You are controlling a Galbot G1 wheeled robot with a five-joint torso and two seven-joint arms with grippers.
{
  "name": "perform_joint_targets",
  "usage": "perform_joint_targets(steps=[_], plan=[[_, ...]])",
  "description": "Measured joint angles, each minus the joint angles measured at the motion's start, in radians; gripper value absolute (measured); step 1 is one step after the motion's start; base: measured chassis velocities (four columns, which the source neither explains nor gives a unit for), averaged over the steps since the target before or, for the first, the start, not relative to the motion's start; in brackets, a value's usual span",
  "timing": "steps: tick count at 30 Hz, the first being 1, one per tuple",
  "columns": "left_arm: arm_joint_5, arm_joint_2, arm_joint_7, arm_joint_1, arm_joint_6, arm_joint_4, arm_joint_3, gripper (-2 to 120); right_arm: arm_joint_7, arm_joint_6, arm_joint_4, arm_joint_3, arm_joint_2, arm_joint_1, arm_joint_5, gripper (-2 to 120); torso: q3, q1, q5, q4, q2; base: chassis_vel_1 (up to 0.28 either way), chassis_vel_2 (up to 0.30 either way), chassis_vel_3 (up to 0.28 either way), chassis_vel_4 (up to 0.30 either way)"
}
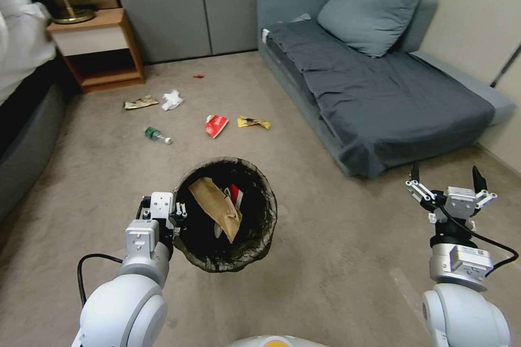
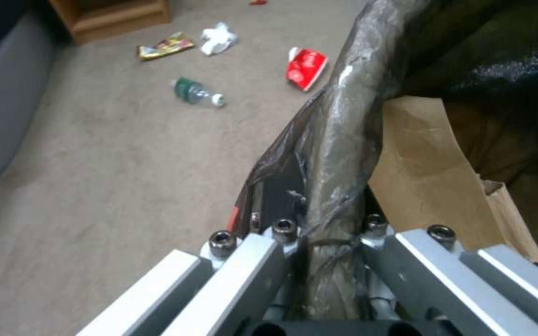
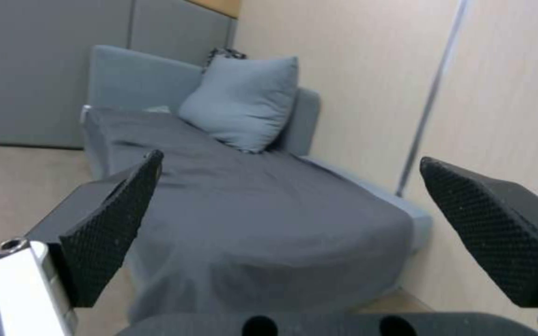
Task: Pick up the trash bin, then pick up the garbage from the floor and place it into the trash bin.
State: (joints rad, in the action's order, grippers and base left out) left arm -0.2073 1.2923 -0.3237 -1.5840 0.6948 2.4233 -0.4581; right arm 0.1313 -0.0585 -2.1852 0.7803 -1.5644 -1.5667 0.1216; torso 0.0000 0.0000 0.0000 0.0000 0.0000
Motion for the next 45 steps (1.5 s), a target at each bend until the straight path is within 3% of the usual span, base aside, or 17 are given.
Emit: perform_joint_targets(steps=[36, 45], plan=[[0.034, 0.008, 0.004, -0.005, -0.028, -0.009, -0.001, 0, 0.022, 0.003, 0.013, -0.015, -0.007, -0.013, 0.044, 100, 0.0, 0.0, 0.0, -0.0001, 0.0, 0.043, 0.04, 0.045, 0.046], [0.036, 0.01, 0.004, 0.0, -0.036, -0.026, 0.011, 0, 0.026, -0.062, -0.007, -0.035, -0.033, -0.054, 0.088, 100, 0.0, 0.0, 0.0, 0.0001, 0.0, 0.0, 0.0, 0.0, 0.0]])
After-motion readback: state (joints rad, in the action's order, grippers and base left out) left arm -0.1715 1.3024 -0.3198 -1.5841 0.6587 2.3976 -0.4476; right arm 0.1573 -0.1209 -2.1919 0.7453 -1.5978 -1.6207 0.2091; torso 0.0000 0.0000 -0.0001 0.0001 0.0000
